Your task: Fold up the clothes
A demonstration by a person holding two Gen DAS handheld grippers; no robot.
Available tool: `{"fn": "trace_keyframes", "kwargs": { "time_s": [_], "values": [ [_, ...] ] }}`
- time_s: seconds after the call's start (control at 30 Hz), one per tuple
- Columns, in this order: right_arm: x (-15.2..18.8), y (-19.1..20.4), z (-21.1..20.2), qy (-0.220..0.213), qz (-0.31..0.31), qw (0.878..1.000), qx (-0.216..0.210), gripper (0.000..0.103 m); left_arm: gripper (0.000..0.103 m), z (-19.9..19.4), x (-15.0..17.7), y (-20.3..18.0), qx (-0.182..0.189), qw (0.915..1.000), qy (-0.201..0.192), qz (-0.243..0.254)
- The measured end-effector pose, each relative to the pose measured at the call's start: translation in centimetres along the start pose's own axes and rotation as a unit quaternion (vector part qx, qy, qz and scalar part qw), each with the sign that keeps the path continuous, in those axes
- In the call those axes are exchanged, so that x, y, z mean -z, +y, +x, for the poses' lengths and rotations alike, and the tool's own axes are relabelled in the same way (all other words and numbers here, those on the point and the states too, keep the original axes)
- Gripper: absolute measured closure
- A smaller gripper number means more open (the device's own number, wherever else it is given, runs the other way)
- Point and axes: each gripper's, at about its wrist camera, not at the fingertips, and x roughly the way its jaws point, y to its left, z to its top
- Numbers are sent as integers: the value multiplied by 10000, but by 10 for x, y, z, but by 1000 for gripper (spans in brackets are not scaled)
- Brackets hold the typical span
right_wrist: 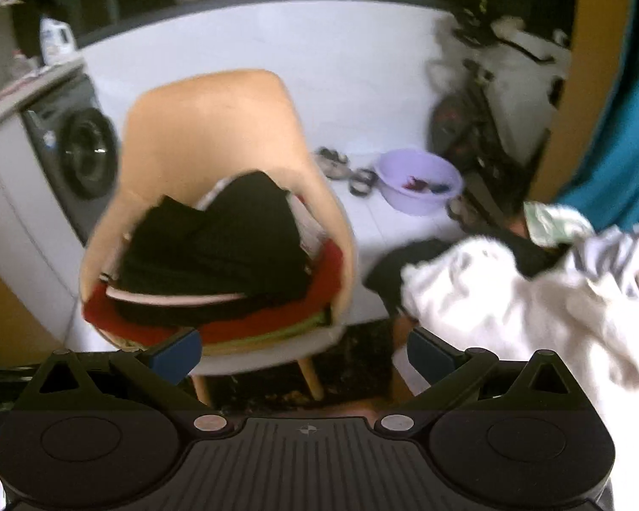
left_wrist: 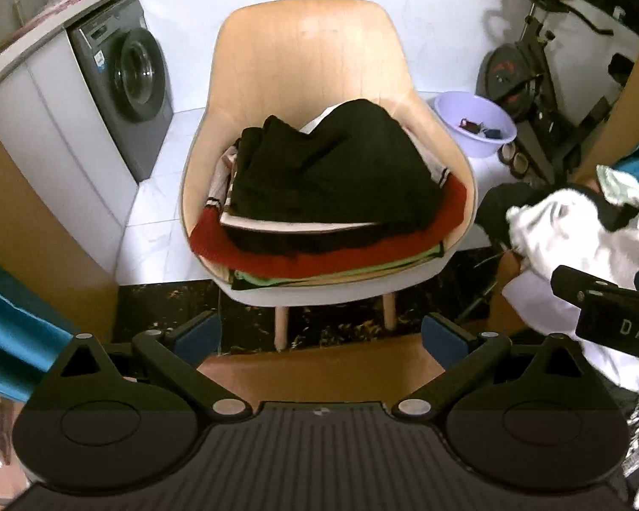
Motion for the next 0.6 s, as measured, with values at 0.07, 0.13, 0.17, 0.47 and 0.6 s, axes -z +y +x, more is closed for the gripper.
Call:
{"fn": "trace_keyframes", "kwargs": {
  "time_s": [0.07, 0.13, 0.17, 0.47, 0.6],
  "values": [
    [7, -1, 0, 60, 25, 10000, -2, 1, 1, -2, 6, -3, -45, 10000, 14, 50],
    [13, -3, 1, 119, 49, 9999, -5, 1, 1, -5, 9, -4, -21, 10000, 51, 30],
    [16, -4, 1, 149, 62, 9999, -6, 1, 1, -6, 11, -4, 1, 10000, 67, 13],
    [29, -6, -12, 126, 69, 9999, 3, 1, 1, -16, 20, -7, 53, 9999, 93, -69],
    [33, -8, -14, 150, 95, 9998, -20, 1, 1, -19, 24, -7, 149, 9997, 96, -149]
  ]
}}
